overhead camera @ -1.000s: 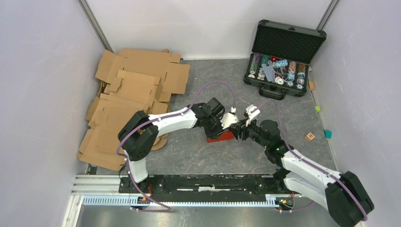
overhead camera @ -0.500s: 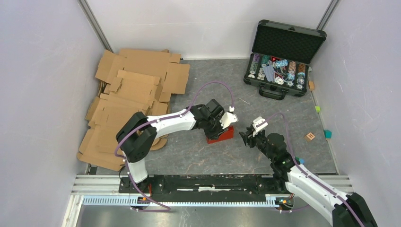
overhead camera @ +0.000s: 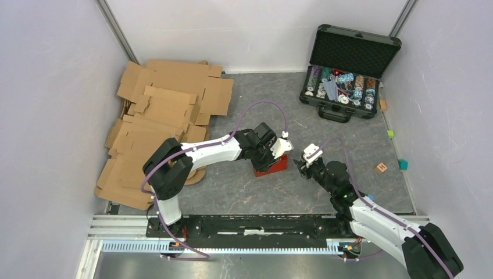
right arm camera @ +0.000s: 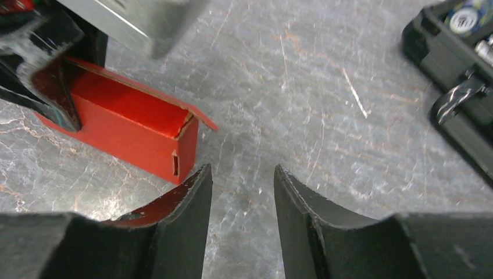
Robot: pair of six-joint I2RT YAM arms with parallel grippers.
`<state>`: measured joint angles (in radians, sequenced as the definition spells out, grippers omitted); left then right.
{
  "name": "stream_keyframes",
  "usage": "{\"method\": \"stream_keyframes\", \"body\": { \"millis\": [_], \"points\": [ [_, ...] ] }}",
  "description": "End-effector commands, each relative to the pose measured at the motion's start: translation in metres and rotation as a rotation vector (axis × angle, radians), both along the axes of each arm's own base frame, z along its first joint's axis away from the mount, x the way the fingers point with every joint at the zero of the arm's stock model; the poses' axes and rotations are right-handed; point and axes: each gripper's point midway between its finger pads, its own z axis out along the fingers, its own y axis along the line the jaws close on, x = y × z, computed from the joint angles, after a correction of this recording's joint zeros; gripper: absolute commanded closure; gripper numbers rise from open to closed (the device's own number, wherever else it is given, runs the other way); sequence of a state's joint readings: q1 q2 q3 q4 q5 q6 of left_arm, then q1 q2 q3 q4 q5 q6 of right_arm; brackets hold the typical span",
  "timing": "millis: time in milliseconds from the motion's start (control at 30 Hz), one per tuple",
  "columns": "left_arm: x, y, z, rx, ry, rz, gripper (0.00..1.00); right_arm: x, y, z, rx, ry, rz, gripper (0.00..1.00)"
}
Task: Fold the paper box
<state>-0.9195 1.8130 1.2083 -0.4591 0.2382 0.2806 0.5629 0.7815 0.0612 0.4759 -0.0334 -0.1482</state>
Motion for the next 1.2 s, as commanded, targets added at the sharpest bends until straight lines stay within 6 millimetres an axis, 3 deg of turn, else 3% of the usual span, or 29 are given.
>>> {"method": "stream_keyframes", "body": {
  "millis": [0,167,367,433,867,1033,1100,1167],
  "points": [
    [-0.02,0.012,-0.014,0.046,0.077,0.011,0.88,0.004,0.007,0.025,-0.025,-0.188,0.073,0.52],
    [-0.02,0.013,-0.011,0.051,0.081,0.021,0.96,0.002,0.009,0.028,-0.018,-0.274,0.099,0.58],
    [-0.019,0.016,-0.016,0.074,0.074,0.028,0.97,0.001,0.029,0.031,-0.022,-0.285,0.208,0.61],
    [-0.017,0.018,-0.017,0.089,0.061,0.032,0.97,0.007,0.034,0.043,-0.02,-0.31,0.215,0.64],
    [-0.018,0.018,-0.018,0.109,0.036,0.017,0.97,0.009,0.049,0.032,-0.054,-0.251,0.294,0.65],
    [-0.019,0.018,-0.02,0.118,0.028,0.012,0.97,0.012,0.053,0.033,-0.052,-0.223,0.302,0.85],
    [-0.018,0.018,-0.019,0.119,0.024,0.012,0.97,0.012,0.053,0.03,-0.056,-0.195,0.296,0.83],
    [-0.018,0.018,-0.019,0.12,0.022,0.013,0.97,0.013,0.051,0.03,-0.052,-0.188,0.282,0.74]
  ]
}}
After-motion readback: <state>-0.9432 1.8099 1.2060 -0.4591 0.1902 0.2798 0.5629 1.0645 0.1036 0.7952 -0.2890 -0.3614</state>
